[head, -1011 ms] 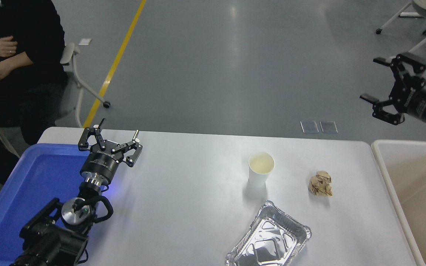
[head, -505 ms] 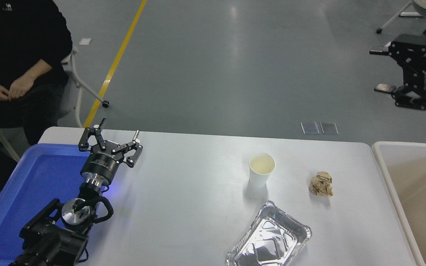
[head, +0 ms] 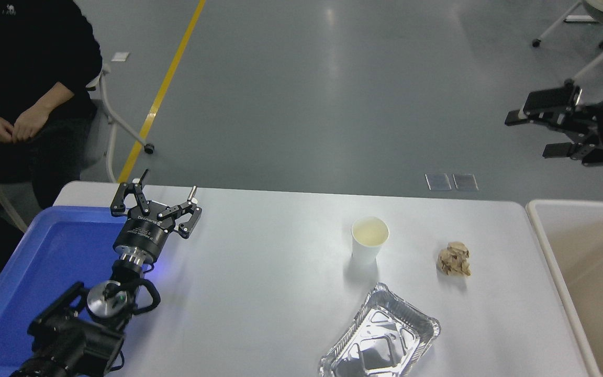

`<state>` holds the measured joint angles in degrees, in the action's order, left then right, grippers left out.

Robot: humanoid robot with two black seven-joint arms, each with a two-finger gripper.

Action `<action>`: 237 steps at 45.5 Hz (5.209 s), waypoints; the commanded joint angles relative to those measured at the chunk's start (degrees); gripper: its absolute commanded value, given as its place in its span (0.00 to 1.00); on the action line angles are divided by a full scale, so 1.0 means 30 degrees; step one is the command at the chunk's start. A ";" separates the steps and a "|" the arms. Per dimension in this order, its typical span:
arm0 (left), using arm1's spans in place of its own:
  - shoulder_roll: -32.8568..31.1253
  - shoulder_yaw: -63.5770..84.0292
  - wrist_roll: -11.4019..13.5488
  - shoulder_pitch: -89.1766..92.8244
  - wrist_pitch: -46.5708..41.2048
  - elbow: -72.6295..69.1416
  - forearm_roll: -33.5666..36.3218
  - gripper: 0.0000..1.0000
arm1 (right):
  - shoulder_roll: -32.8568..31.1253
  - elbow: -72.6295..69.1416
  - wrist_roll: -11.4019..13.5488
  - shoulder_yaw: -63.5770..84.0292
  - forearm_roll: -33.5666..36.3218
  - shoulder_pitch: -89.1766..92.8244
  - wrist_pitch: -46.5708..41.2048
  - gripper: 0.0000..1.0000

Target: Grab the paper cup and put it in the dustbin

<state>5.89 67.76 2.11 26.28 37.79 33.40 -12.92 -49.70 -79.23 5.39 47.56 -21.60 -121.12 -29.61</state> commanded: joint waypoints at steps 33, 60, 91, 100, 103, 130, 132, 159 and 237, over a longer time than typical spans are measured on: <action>-0.0001 0.0000 0.0000 0.0000 0.0000 0.0000 -0.0028 0.99 | 1.3108 0.1300 0.0077 0.3073 0.3304 -0.1202 -0.0179 1.00; -0.0001 0.0000 0.0000 0.0000 0.0000 0.0000 0.0001 0.99 | 1.6478 0.8362 0.0106 0.1638 0.2952 0.5713 -0.0472 1.00; -0.0001 0.0000 0.0000 0.0000 0.0000 0.0000 0.0001 0.99 | 1.6508 1.2552 0.0106 0.0817 0.0462 1.1779 0.0904 1.00; -0.0001 0.0000 0.0000 0.0000 0.0000 0.0000 0.0001 0.99 | 1.6566 1.3608 0.0136 0.0495 0.0432 1.2892 0.1636 1.00; -0.0001 0.0000 0.0000 0.0000 0.0000 0.0000 0.0001 0.99 | 1.6566 1.3696 0.0136 0.0495 0.0403 1.3156 0.1988 1.00; -0.0001 0.0000 0.0000 0.0000 -0.0029 0.0000 0.0001 0.99 | 1.6566 1.5249 0.0106 0.0466 -0.0095 1.5413 0.3307 1.00; -0.0001 0.0000 0.0000 0.0000 0.0000 0.0000 0.0001 0.99 | 1.6566 1.5278 0.0106 0.0437 -0.0095 1.5442 0.3307 1.00; -0.0001 0.0000 0.0000 0.0000 -0.0029 0.0000 0.0001 0.99 | 1.6566 1.5278 0.0048 0.0143 -0.0066 1.5618 0.3278 0.38; -0.0001 -0.0029 0.0000 0.0000 -0.0029 0.0000 -0.0028 0.99 | 0.8013 0.2944 0.0136 0.1403 0.0931 -0.2545 -0.1615 0.00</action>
<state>5.89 67.76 2.11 26.28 37.78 33.40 -12.92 -21.05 -67.73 5.75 50.68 -19.55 -121.99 -34.60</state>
